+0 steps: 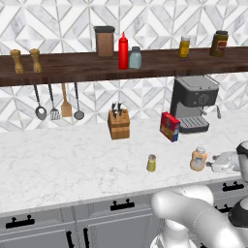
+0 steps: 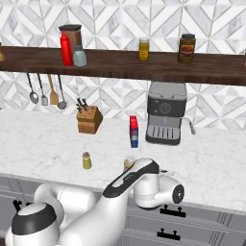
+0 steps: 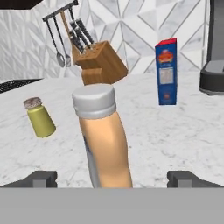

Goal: Put the shaker and condiment bottle from the counter next to their counterparts in the cabinet.

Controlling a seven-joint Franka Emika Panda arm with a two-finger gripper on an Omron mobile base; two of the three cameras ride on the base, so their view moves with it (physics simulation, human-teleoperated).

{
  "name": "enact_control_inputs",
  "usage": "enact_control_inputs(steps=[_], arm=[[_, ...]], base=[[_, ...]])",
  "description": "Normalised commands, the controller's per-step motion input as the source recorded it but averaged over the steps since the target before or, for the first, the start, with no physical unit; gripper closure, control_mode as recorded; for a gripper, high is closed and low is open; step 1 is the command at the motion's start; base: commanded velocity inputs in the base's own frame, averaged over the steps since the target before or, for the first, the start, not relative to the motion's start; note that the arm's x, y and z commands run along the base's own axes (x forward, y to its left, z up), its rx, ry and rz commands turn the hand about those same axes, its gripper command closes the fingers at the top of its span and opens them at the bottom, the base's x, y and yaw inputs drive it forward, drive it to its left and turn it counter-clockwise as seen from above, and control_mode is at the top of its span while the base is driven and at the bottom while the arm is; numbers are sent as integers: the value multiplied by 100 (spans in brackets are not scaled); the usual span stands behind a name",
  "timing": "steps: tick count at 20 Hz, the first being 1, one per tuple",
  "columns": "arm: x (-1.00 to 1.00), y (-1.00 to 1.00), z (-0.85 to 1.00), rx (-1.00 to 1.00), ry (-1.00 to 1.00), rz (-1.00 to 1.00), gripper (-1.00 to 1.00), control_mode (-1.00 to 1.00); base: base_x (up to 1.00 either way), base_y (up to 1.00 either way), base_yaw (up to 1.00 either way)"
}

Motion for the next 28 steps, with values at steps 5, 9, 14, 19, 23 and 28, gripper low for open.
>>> enact_control_inputs(steps=[5,9,14,19,23,28], arm=[[14,16,-8,-1,0,0,-100,-100],[0,11,-12,0,0,0,-100,-100],[3,4,-10,0,0,0,-100,-100],[7,9,-1,0,0,0,-100,-100],[7,25,0,0,0,0,-100,-100],[5,33,-1,0,0,1,100,-100]], base=[[0,0,0],[0,0,0],[0,0,0],[0,0,0],[0,0,0],[0,0,0]])
